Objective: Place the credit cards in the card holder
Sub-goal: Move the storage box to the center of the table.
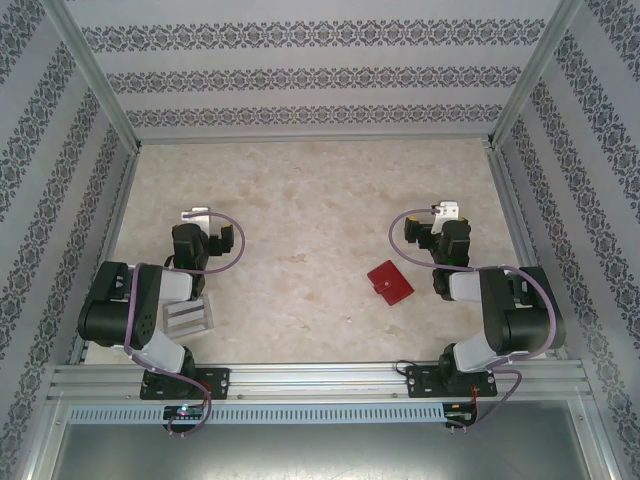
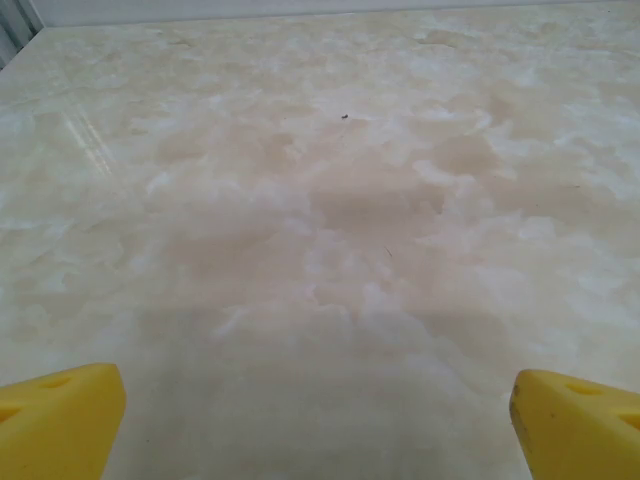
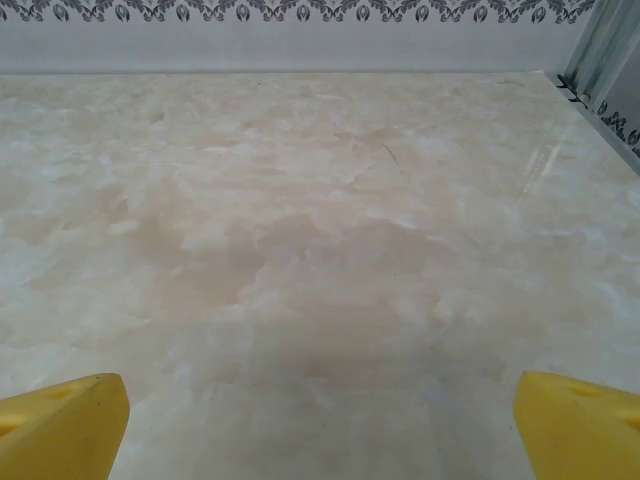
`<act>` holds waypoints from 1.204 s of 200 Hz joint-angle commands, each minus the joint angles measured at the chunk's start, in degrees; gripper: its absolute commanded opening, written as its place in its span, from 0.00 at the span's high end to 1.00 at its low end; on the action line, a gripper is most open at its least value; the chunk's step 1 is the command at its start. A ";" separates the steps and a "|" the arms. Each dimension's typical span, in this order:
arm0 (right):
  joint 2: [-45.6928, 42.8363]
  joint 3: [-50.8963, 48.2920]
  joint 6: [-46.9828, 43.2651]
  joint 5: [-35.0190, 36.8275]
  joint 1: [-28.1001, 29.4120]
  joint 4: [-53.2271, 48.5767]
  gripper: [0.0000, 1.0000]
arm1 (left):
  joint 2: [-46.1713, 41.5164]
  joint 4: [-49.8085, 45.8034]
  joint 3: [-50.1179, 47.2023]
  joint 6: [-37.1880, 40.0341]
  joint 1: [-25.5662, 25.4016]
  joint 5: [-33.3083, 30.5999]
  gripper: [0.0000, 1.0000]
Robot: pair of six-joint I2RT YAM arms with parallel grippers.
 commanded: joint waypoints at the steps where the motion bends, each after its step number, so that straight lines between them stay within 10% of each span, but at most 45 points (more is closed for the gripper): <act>1: -0.41 0.76 -0.40 -0.80 0.17 0.71 0.02 | -0.63 0.17 0.92 0.07 0.84 1.05 0.01; 212: -0.47 0.77 -0.35 -1.03 0.03 0.71 0.02 | -0.97 0.20 0.80 -0.26 1.11 0.82 0.00; 241: -0.47 0.89 0.10 -0.72 -0.09 0.56 0.02 | -9.91 -25.47 10.42 -2.55 0.32 -2.82 0.00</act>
